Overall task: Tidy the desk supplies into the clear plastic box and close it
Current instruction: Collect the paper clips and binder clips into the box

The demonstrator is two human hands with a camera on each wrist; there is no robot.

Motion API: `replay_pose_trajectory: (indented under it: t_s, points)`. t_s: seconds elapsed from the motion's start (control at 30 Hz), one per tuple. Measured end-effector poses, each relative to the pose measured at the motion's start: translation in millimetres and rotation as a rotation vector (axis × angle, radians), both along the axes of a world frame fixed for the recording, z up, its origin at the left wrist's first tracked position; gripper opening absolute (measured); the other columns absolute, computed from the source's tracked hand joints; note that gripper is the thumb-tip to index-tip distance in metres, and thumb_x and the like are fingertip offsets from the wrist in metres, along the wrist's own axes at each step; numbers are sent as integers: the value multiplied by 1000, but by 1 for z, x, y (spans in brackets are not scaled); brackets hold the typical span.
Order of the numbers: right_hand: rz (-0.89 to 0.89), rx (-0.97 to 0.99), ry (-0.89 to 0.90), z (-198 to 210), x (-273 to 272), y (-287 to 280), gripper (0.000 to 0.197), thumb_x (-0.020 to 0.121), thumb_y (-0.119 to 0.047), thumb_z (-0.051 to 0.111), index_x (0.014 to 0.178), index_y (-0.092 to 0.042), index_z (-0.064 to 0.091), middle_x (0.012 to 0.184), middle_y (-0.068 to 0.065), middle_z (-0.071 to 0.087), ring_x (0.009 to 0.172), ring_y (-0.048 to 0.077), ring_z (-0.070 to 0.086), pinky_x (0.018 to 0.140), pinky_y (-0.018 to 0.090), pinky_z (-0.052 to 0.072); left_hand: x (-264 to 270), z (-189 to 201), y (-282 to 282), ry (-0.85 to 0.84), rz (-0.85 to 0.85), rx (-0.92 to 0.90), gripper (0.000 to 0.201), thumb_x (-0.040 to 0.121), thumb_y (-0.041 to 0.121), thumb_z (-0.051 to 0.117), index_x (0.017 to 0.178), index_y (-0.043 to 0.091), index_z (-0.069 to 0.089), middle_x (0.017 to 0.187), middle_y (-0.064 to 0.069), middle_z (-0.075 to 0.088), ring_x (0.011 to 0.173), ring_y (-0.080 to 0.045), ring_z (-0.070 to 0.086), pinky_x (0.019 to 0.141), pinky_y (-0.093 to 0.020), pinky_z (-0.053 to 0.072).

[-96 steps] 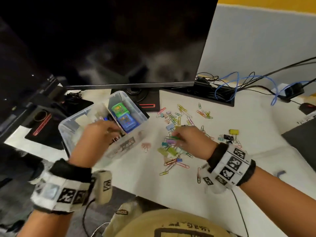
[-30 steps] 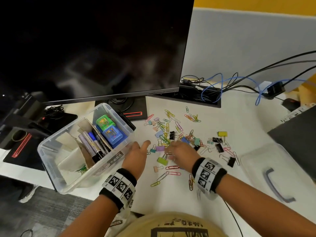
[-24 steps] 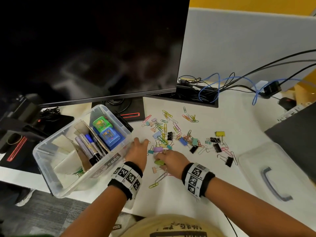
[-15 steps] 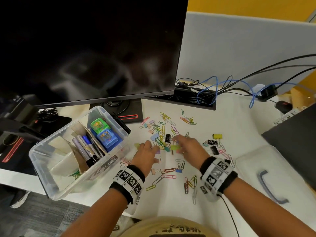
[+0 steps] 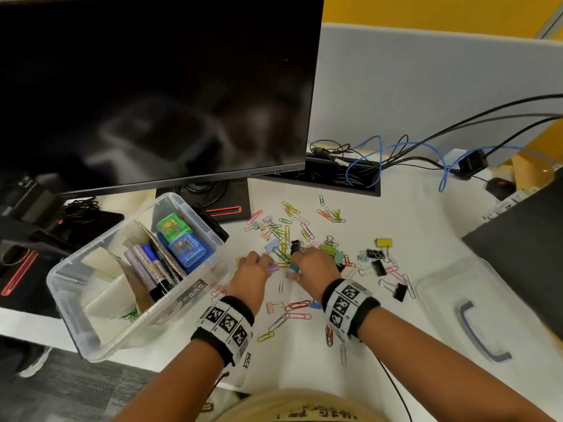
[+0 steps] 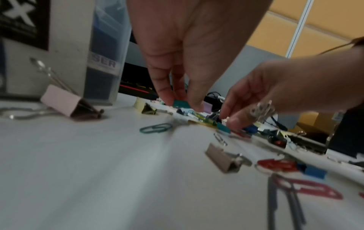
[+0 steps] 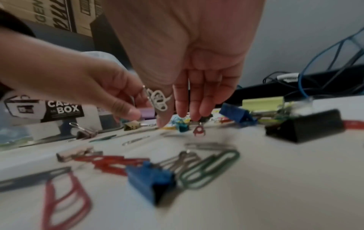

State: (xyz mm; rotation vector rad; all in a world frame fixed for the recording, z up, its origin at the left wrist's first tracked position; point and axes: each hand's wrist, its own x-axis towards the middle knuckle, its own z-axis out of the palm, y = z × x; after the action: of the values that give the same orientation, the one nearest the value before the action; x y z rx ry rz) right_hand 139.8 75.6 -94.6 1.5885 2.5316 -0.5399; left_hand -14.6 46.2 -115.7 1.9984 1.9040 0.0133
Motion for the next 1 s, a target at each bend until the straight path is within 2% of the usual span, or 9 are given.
replay_pose_trajectory:
  t_s: [0.13,0.2,0.27,0.37,0.43,0.53,0.63,0.77,1.0]
  points:
    - [21,-68,-31,-4,-4,-1,22,93,-6,45,113,-3,54,106,21,62,98,31,58,75,35,43,-6,9,3,146,51,-24,51,81,2,60,126,19,42,122,-7,46,109,-23,50,91,-34,51]
    - [51,-126,-2,-5,-3,-2,27,91,2,42,114,-4,54,107,22,60,98,33,57,77,36,45,-5,15,5,228,51,-48,50,82,2,58,128,14,41,124,-9,44,111,-24,48,90,-36,52]
    - [58,-170,49,-1,3,-1,28,91,1,43,116,-7,52,112,20,58,100,32,56,82,37,47,-1,21,7,281,23,-58,43,84,3,55,125,10,43,125,-11,44,113,-26,46,91,-36,50]
    - [-30,-32,85,7,21,12,31,90,-1,46,119,-11,50,114,13,58,104,29,56,85,35,47,6,23,22,215,0,-24,38,84,7,56,121,11,47,125,-10,44,113,-25,44,92,-35,50]
    - [-104,28,34,10,34,26,32,90,-5,47,121,-11,48,117,12,56,107,29,54,86,35,44,12,23,36,115,4,-28,41,85,1,52,124,11,47,127,-11,44,116,-26,44,93,-36,50]
    - [-149,-66,-139,10,43,41,38,87,-7,51,124,-11,45,123,14,51,114,31,49,91,38,41,16,20,56,11,-38,-134,51,89,-6,43,135,15,43,133,-13,41,122,-30,46,102,-40,45]
    - [-191,15,-207,9,35,46,30,93,-26,47,119,-12,51,125,12,54,119,30,44,96,42,37,13,15,65,-21,-44,-183,45,91,-1,48,134,16,47,134,-13,41,119,-30,50,103,-37,45]
    - [-227,59,-93,8,7,49,48,95,-48,33,114,-12,58,120,10,58,119,29,44,96,45,34,11,13,64,-37,-14,-190,38,89,4,57,126,11,52,132,-13,41,111,-29,56,97,-32,44]
    - [-218,-2,-170,3,15,52,27,91,-24,48,110,-9,59,121,10,57,119,28,42,98,42,34,6,13,56,-38,-3,-206,35,88,4,60,121,8,51,131,-11,40,106,-27,59,96,-32,48]
